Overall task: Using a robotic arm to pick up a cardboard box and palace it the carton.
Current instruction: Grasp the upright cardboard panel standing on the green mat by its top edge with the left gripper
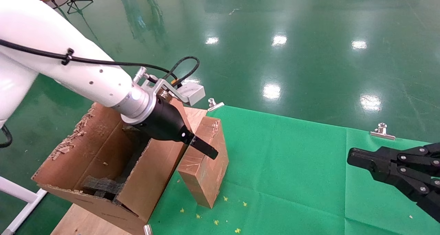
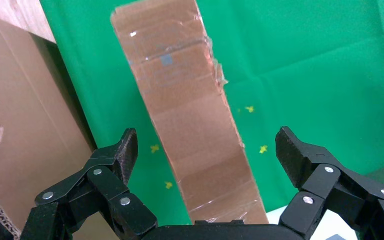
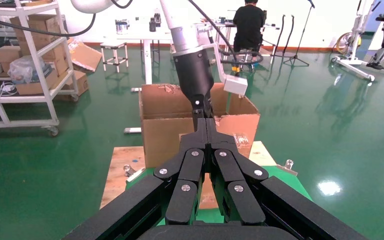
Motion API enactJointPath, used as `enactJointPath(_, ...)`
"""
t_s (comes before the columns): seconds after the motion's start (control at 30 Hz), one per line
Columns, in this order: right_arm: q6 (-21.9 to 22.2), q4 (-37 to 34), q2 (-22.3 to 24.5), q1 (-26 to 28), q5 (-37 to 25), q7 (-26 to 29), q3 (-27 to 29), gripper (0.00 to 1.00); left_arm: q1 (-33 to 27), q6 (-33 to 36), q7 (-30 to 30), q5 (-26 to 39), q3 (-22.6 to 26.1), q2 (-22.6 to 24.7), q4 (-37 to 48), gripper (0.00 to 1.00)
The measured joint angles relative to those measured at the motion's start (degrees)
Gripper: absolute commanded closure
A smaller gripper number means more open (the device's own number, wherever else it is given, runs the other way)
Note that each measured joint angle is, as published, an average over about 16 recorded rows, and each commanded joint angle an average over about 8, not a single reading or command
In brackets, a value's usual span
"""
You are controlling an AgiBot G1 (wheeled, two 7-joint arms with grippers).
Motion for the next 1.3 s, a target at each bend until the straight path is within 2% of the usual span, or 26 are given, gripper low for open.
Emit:
enactJointPath(0.1, 0.00, 0.00, 0.00, 0.00, 0.00, 0.00, 0.00, 0.46, -0.04, -0.12, -0.68, 0.14, 1.08, 0.43, 0.27, 0.00)
enactJointPath(0.13, 0.00, 0.00, 0.00, 0.00, 0.00, 0.00, 0.00, 0.34, -0.05, -0.14, -0.86, 0.17, 1.38, 0.56, 0.36, 0.04)
enactJointPath(0.2, 0.00, -0.01, 0.00, -0.01, 0.01, 0.00, 0.00, 0.09, -0.06, -0.18, -1.13, 0.22, 1.87, 0.79, 0.52, 0.27)
enactJointPath(0.23, 0.01, -0.01, 0.00, -0.01, 0.01, 0.00, 0.00, 0.00, -0.07, -0.19, -1.24, 0.24, 2.08, 0.88, 0.60, 0.40)
enactJointPath(0.37, 0.01, -0.01, 0.01, -0.01, 0.01, 0.00, 0.00, 0.00, -0.08, -0.20, -1.50, 0.25, 2.59, 1.15, 0.81, 0.90)
enactJointPath(0.4, 0.01, -0.01, 0.01, -0.01, 0.01, 0.00, 0.00, 0.00, -0.08, -0.20, -1.53, 0.25, 2.66, 1.19, 0.85, 0.98)
enactJointPath(1.3, 0.01, -0.02, 0.01, -0.02, 0.02, -0.01, 0.00, 0.00, -0.01, -0.23, -1.41, 0.16, 2.25, 1.00, 0.70, 1.00)
